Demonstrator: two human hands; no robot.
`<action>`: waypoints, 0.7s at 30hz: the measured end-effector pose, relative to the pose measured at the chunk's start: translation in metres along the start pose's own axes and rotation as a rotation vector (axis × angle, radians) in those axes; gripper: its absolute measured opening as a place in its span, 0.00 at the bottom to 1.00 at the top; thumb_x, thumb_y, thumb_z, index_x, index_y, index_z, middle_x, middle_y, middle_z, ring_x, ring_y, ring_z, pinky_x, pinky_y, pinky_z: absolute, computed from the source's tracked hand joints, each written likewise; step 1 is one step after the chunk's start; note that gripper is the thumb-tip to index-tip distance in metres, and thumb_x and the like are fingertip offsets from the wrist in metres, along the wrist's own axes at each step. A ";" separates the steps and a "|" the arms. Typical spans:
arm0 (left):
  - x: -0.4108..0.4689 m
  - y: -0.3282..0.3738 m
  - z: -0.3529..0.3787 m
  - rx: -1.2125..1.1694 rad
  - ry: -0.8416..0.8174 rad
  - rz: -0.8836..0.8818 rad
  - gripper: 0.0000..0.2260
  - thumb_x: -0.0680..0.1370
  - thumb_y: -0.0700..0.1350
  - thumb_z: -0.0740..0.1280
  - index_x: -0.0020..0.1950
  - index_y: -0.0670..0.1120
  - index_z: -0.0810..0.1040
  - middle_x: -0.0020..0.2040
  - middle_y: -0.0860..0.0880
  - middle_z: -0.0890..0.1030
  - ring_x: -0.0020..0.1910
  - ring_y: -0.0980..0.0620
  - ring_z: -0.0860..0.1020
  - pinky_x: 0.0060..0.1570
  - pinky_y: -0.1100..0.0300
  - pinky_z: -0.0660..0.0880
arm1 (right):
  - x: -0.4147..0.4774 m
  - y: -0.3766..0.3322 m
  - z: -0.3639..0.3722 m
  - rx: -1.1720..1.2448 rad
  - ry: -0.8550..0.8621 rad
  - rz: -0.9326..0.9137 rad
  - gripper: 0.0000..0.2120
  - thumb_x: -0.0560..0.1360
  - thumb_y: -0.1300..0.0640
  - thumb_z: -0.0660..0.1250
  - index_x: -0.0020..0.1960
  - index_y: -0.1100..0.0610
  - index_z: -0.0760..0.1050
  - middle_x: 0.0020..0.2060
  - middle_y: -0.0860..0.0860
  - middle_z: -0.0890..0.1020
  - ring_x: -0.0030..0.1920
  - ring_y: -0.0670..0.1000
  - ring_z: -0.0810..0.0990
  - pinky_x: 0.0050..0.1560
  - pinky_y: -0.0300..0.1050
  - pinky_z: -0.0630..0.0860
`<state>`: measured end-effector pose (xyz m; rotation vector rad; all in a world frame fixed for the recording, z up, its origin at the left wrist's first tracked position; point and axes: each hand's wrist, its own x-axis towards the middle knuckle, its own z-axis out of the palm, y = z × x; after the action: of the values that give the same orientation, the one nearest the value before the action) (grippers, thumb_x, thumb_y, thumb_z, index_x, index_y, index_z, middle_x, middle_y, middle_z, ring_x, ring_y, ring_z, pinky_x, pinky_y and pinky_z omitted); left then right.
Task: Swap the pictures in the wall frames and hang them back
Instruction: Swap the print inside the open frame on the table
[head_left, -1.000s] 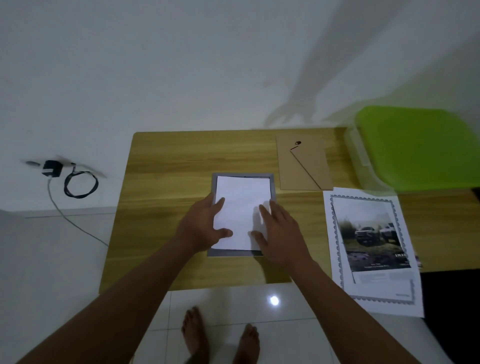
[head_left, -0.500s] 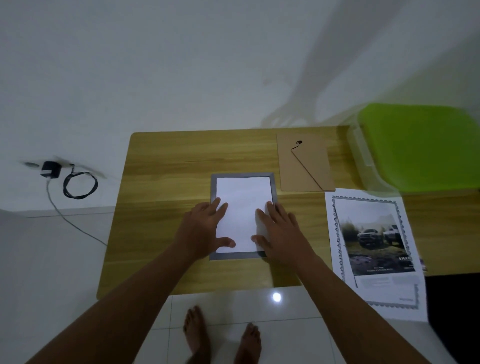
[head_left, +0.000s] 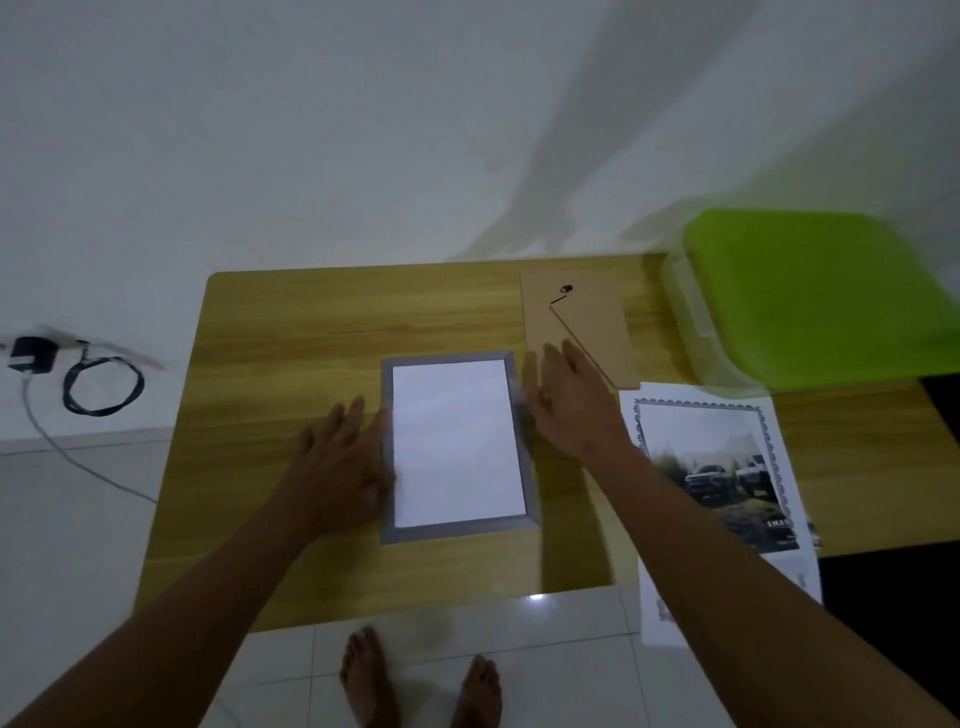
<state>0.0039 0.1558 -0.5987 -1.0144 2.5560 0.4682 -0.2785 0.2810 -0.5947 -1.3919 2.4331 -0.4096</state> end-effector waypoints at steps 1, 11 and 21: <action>0.002 -0.003 0.002 0.021 -0.013 0.001 0.37 0.75 0.62 0.53 0.79 0.52 0.42 0.80 0.45 0.41 0.78 0.42 0.42 0.72 0.38 0.50 | 0.014 0.007 -0.006 -0.019 0.036 0.050 0.28 0.80 0.46 0.58 0.73 0.63 0.62 0.72 0.63 0.66 0.74 0.62 0.63 0.69 0.61 0.68; 0.014 -0.002 -0.004 0.028 -0.109 -0.001 0.40 0.78 0.56 0.62 0.79 0.53 0.37 0.79 0.48 0.38 0.78 0.45 0.39 0.74 0.40 0.49 | 0.096 0.046 -0.027 0.002 0.019 0.359 0.17 0.77 0.52 0.66 0.60 0.64 0.72 0.55 0.59 0.78 0.56 0.60 0.78 0.45 0.46 0.71; 0.016 -0.006 -0.002 0.021 -0.106 -0.010 0.41 0.77 0.57 0.63 0.78 0.54 0.37 0.79 0.48 0.38 0.78 0.45 0.39 0.73 0.40 0.50 | 0.100 0.025 -0.073 0.041 0.114 0.264 0.26 0.74 0.46 0.71 0.60 0.62 0.68 0.54 0.59 0.79 0.53 0.59 0.79 0.47 0.53 0.77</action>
<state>-0.0031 0.1410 -0.6049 -0.9684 2.4562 0.4782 -0.3757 0.2129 -0.5505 -1.0373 2.6386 -0.4814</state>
